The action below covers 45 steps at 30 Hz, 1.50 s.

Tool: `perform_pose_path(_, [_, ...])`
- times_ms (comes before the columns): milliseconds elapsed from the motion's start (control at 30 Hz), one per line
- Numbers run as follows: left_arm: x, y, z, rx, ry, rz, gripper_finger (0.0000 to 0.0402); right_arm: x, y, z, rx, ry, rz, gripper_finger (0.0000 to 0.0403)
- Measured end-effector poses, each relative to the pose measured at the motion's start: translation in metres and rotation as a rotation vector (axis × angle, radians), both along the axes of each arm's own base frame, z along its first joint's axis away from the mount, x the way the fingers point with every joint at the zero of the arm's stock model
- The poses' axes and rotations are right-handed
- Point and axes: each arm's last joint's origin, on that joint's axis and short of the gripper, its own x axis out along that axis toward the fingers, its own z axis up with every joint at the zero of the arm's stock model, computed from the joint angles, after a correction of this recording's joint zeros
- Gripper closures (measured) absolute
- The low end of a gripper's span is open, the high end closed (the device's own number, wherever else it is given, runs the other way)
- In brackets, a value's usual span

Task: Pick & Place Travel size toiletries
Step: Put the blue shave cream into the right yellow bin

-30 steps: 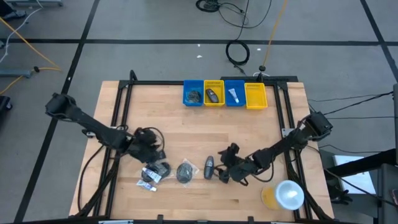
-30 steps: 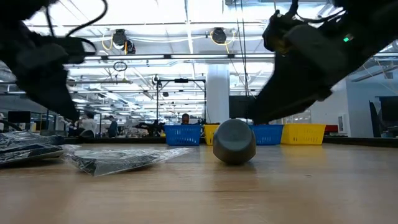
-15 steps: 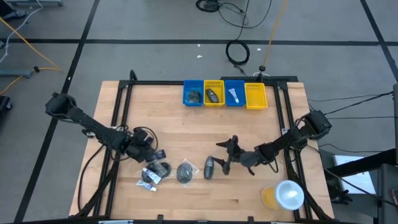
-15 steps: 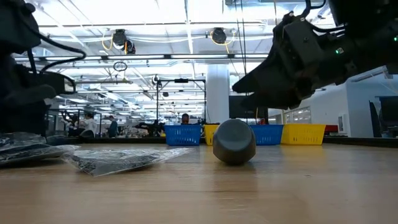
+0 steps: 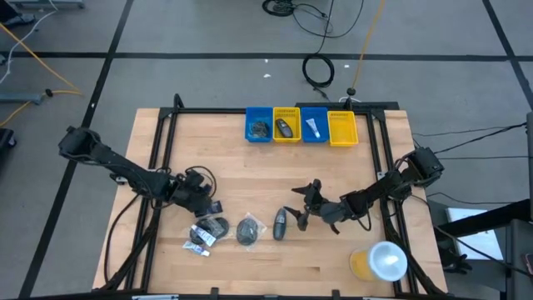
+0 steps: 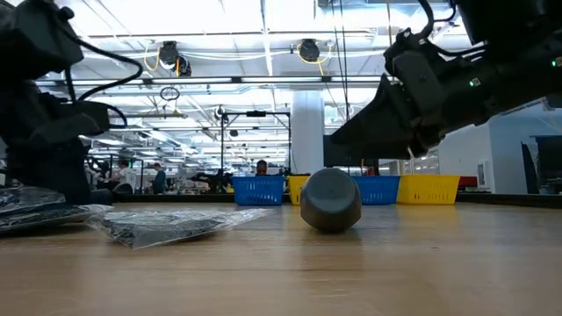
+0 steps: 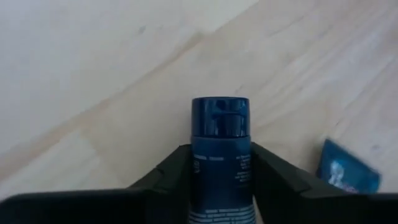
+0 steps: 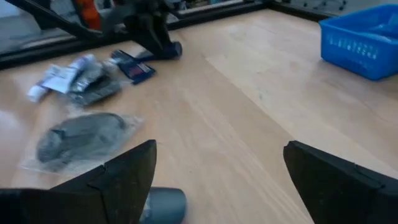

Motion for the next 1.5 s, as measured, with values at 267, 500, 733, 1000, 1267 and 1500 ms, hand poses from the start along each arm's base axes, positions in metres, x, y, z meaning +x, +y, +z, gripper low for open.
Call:
perform_pose_path(267, [0.033, 0.009, 0.021, 0.147, -0.295, -0.114, 0.0342, 0.0, 0.0, -0.001, -0.058, 0.034, 0.024, 0.0062])
perform_pose_path(500, [0.067, 0.021, 0.049, 0.33, -0.639, -0.281, 0.0342, 0.003, 0.002, -0.002, -0.074, 0.018, 0.112, 0.0062])
perform_pose_path(733, [0.103, 0.03, 0.046, 0.396, -0.851, -0.391, 0.0342, 0.016, -0.003, -0.007, -0.094, -0.157, 0.132, 0.0062])
perform_pose_path(1000, [0.16, 0.025, 0.044, 0.417, -0.89, -0.568, 0.0341, 0.041, -0.021, -0.007, -0.056, -0.318, 0.195, 0.0062])
perform_pose_path(1267, [0.195, 0.018, 0.053, 0.414, -0.949, -0.706, 0.0341, 0.046, -0.025, -0.001, -0.048, -0.369, 0.229, 0.0071])
perform_pose_path(1500, [0.197, 0.018, 0.052, 0.409, -0.938, -0.713, 0.0341, 0.046, -0.023, 0.002, -0.073, -0.391, 0.254, 0.0126])
